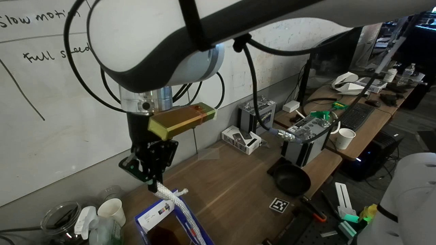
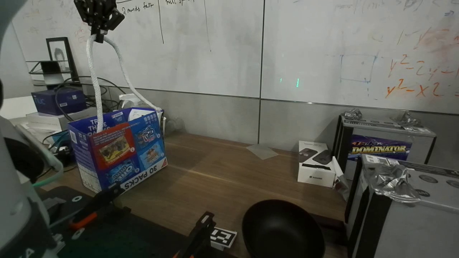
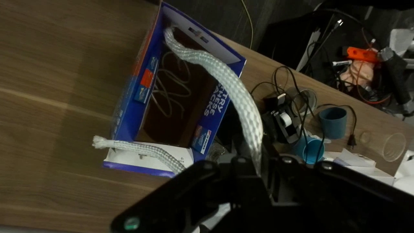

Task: Put the ropes into the box.

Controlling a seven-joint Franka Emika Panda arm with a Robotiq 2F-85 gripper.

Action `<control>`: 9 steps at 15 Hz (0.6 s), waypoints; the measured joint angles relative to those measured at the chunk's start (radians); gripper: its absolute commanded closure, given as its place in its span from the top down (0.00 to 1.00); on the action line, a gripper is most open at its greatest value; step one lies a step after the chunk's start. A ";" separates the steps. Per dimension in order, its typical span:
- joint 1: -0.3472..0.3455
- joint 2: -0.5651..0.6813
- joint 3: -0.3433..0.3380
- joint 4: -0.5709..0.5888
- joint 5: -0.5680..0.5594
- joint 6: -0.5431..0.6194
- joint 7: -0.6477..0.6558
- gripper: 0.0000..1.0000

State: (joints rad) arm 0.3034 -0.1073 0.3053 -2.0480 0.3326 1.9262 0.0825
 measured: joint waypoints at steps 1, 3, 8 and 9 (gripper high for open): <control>0.001 0.001 0.001 -0.005 0.009 -0.003 -0.014 0.13; 0.006 0.003 0.005 -0.011 0.026 -0.008 -0.047 0.13; 0.020 0.005 0.008 -0.017 0.064 -0.028 -0.131 0.13; 0.023 0.005 0.009 -0.017 0.068 -0.032 -0.145 0.13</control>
State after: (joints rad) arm 0.3262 -0.1023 0.3140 -2.0653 0.4002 1.8939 -0.0627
